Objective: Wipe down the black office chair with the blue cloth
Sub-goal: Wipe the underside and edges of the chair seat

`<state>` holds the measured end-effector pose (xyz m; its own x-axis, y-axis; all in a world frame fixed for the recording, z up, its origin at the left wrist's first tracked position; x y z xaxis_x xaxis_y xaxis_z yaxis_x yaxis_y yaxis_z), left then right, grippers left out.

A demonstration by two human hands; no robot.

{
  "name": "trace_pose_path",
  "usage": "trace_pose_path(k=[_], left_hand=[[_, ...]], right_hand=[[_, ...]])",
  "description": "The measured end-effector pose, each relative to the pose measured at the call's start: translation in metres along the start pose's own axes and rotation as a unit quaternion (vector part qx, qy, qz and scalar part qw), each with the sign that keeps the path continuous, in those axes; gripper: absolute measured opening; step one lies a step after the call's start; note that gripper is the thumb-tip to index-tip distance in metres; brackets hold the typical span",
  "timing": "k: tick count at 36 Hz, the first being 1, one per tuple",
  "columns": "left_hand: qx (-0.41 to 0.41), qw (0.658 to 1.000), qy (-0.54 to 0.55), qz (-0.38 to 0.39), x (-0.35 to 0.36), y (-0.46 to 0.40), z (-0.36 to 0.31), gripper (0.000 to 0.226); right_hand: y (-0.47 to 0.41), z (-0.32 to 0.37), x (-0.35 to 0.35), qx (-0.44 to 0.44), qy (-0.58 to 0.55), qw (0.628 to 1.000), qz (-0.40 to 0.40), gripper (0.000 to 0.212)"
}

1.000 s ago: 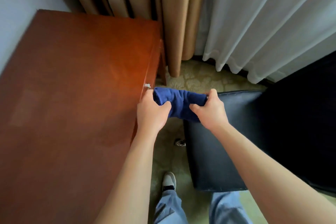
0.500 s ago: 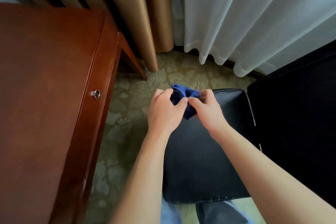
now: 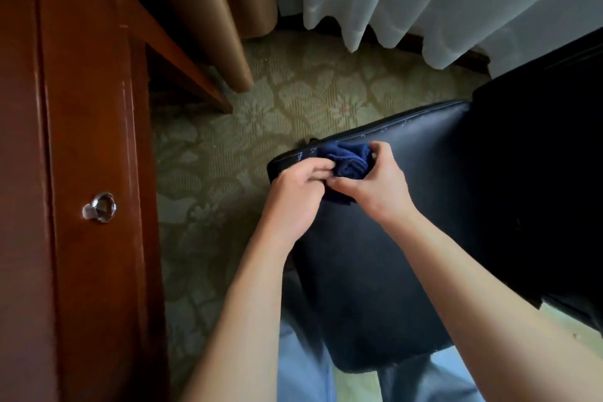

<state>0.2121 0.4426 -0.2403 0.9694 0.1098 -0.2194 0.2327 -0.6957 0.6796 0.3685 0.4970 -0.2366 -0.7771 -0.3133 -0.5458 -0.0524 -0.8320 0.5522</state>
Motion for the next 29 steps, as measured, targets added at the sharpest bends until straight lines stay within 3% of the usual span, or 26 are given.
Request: trace_pose_path(k=[3,6,10,14,21,25,29], left_hand=[[0.021,0.999,0.030,-0.010,-0.008,-0.010,0.002,0.042],[-0.011,0.996,0.062,-0.059,-0.025,-0.026,0.030,0.034],[-0.050,0.989,0.034,-0.133,-0.044,-0.045,0.077,0.028],[-0.064,0.985,-0.027,-0.157,-0.050,-0.058,0.106,0.040],[-0.041,0.984,-0.095,-0.148,-0.043,-0.077,0.109,0.071],[-0.033,0.985,-0.109,-0.132,-0.038,-0.085,0.107,0.085],[-0.003,0.983,-0.126,-0.134,-0.036,-0.090,0.107,0.081]], right_hand=[[-0.008,-0.002,0.007,-0.012,0.010,1.000,-0.018,0.058],[-0.017,0.000,0.021,-0.040,0.031,0.998,-0.022,0.055],[-0.022,0.004,0.036,-0.070,0.059,0.996,-0.009,0.067],[-0.022,0.003,0.045,-0.096,0.089,0.991,-0.014,0.083],[-0.025,-0.004,0.061,-0.154,0.182,0.970,-0.037,0.084],[-0.023,-0.012,0.068,-0.167,0.193,0.967,-0.020,0.101],[-0.027,-0.003,0.066,-0.186,0.170,0.967,-0.025,0.086]])
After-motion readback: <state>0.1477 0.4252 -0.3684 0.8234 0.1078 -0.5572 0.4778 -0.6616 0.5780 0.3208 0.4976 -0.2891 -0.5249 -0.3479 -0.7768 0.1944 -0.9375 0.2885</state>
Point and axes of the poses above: each hand's wrist, its own y-axis away from the middle knuckle, its own x-axis out of the palm, z = x × y, the point moved 10 cm from there along -y, towards the middle knuckle, and after that the axes turned 5 degrees about -z, right-handed, at the moved point
